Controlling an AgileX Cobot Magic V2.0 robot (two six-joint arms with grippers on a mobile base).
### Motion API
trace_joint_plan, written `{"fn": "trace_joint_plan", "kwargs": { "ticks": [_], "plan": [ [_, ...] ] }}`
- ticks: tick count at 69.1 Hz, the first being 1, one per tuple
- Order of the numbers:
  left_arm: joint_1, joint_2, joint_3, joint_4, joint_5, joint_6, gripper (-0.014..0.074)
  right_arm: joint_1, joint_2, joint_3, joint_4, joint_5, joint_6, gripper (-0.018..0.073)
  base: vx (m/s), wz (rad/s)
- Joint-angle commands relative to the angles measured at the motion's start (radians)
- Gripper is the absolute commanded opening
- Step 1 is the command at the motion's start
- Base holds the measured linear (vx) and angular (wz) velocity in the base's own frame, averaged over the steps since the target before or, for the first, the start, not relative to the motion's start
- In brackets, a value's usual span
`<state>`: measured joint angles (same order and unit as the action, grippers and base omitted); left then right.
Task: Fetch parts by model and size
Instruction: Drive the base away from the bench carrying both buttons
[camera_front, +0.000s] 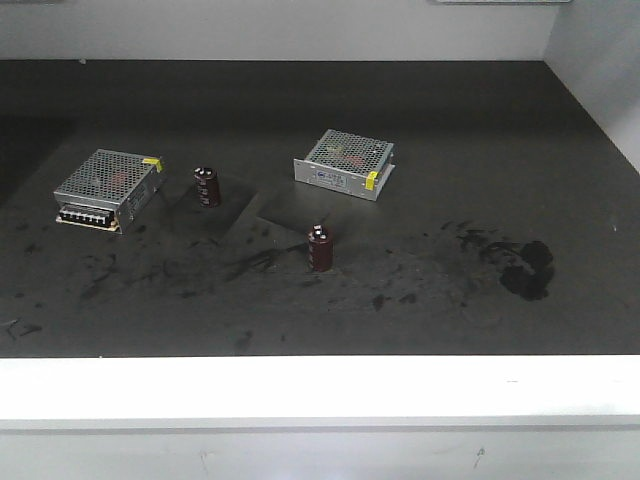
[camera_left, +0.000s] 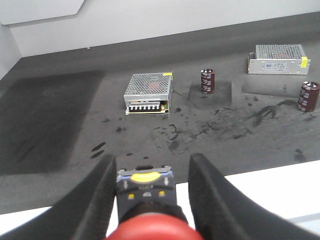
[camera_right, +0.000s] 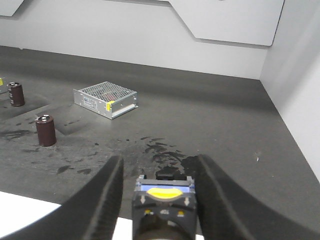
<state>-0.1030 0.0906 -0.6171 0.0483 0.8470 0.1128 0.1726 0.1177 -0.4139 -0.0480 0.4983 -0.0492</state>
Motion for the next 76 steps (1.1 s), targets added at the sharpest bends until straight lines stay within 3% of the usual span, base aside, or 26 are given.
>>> {"fn": "trace_joint_plan", "kwargs": {
  "ticks": [1, 44, 76],
  "plan": [
    [-0.005, 0.018, -0.019, -0.003, -0.076, -0.004, -0.0006, -0.003, 0.013, -0.026, -0.007, -0.075, -0.008, -0.0005, 0.0, 0.0],
    [-0.005, 0.018, -0.019, -0.003, -0.076, -0.004, -0.0006, -0.003, 0.013, -0.026, -0.007, -0.075, -0.008, -0.0005, -0.01, 0.02],
    [-0.005, 0.018, -0.019, -0.003, -0.076, -0.004, -0.0006, -0.003, 0.013, -0.026, -0.006, -0.075, -0.008, -0.0005, -0.12, 0.29]
  ]
}}
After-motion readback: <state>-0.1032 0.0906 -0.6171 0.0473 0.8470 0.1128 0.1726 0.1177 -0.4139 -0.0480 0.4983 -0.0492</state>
